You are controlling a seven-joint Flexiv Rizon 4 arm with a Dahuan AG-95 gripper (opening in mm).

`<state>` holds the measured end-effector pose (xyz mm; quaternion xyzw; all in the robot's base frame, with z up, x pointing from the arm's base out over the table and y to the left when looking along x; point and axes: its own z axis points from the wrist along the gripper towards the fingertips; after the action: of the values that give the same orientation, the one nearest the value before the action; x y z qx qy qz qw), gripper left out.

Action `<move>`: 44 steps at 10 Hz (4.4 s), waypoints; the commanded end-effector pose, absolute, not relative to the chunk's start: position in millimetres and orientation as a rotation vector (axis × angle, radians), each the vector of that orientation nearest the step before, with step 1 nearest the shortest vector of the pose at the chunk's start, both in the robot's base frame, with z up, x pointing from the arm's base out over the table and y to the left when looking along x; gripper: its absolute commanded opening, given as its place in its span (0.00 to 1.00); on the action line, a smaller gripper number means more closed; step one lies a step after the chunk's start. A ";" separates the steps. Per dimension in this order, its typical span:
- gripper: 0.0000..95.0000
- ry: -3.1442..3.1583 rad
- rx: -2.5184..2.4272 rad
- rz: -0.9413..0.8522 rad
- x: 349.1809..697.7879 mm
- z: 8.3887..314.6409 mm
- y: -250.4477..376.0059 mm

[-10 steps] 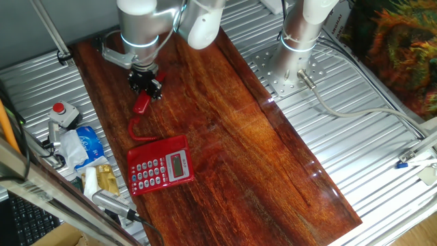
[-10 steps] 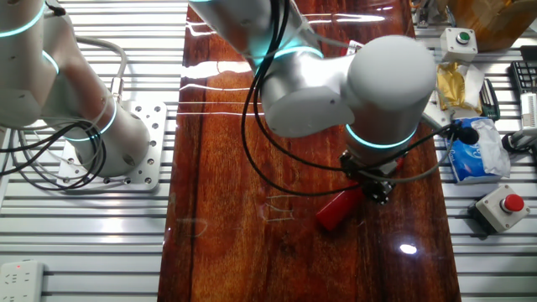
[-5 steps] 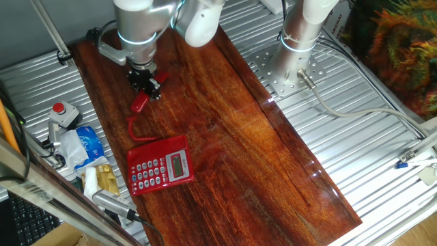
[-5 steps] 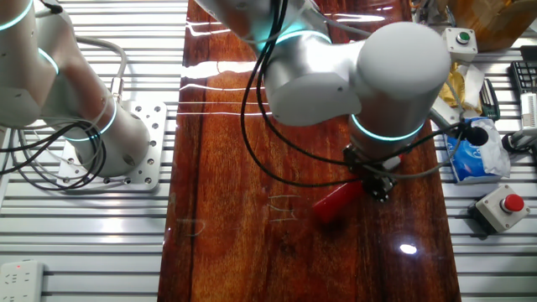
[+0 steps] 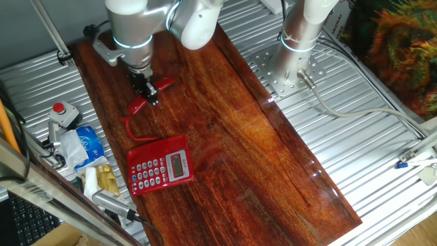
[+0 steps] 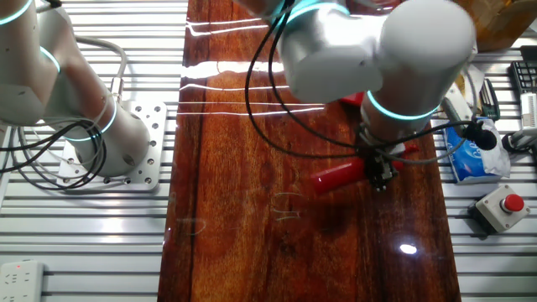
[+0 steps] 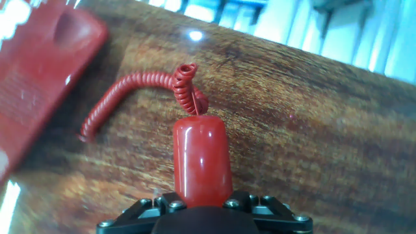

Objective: Place the handset of the telephone on the corresponding phone cradle

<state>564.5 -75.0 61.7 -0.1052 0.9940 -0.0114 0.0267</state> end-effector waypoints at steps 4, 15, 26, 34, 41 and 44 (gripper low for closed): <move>0.00 3.121 0.008 0.004 587.8 93.3 -49.4; 0.00 3.107 0.394 0.042 625.2 102.8 12.2; 0.00 3.093 0.401 0.082 640.1 92.9 61.9; 0.00 3.083 0.400 0.068 648.3 82.4 78.5; 0.00 3.091 0.401 0.052 647.0 77.7 94.1; 0.00 3.088 0.400 0.058 639.9 69.6 94.2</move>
<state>640.2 94.1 67.8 0.1279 0.9915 0.0192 0.0136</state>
